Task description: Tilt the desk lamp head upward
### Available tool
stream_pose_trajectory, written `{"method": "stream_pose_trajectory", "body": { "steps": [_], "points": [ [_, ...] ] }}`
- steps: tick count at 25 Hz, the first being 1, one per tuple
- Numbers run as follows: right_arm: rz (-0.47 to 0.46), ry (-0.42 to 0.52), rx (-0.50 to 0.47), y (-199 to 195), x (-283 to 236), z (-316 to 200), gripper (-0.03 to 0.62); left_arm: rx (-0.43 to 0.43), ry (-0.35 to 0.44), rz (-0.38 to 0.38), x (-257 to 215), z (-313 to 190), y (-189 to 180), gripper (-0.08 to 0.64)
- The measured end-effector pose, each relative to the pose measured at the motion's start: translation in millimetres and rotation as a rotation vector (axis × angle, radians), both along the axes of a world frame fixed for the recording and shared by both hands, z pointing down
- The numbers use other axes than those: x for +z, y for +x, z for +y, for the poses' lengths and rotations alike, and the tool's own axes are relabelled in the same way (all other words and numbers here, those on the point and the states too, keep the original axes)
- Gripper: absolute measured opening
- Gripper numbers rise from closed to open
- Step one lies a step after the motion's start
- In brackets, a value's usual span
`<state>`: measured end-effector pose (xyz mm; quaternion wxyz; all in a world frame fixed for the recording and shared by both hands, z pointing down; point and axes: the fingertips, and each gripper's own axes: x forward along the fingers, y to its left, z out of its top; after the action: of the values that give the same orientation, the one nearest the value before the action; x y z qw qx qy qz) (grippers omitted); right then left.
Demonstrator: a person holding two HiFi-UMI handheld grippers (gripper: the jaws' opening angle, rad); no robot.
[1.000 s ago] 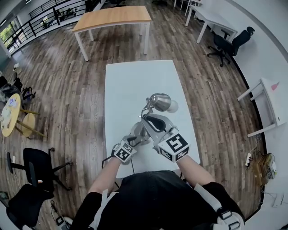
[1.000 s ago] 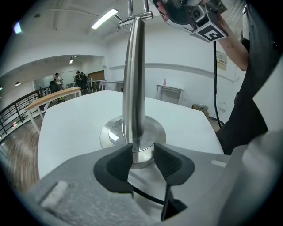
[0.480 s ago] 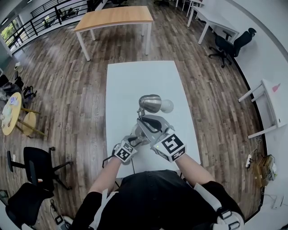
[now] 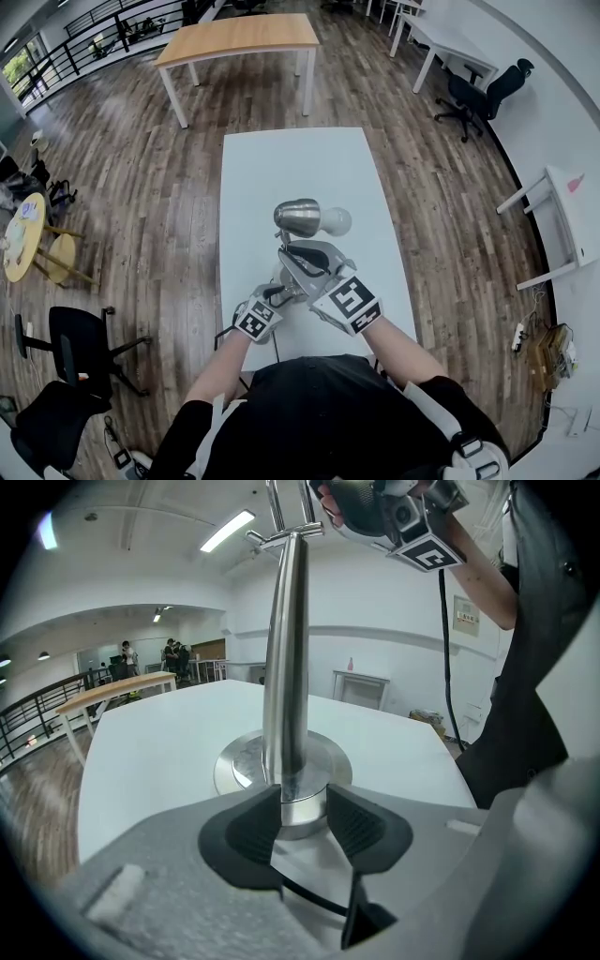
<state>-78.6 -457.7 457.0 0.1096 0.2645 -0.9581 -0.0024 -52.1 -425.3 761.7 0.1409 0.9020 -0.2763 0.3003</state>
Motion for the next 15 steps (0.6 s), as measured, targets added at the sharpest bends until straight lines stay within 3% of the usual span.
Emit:
{"method": "stream_pose_trajectory", "body": {
  "steps": [11, 15],
  "points": [
    [-0.004, 0.010, -0.004, -0.1, 0.1, -0.1, 0.028, -0.011, 0.008, 0.024, -0.4, -0.5, 1.0, 0.150],
    [-0.079, -0.012, 0.017, 12.5, -2.5, 0.7, 0.106, -0.060, -0.002, 0.114, -16.8, 0.6, -1.7, 0.164]
  ]
}}
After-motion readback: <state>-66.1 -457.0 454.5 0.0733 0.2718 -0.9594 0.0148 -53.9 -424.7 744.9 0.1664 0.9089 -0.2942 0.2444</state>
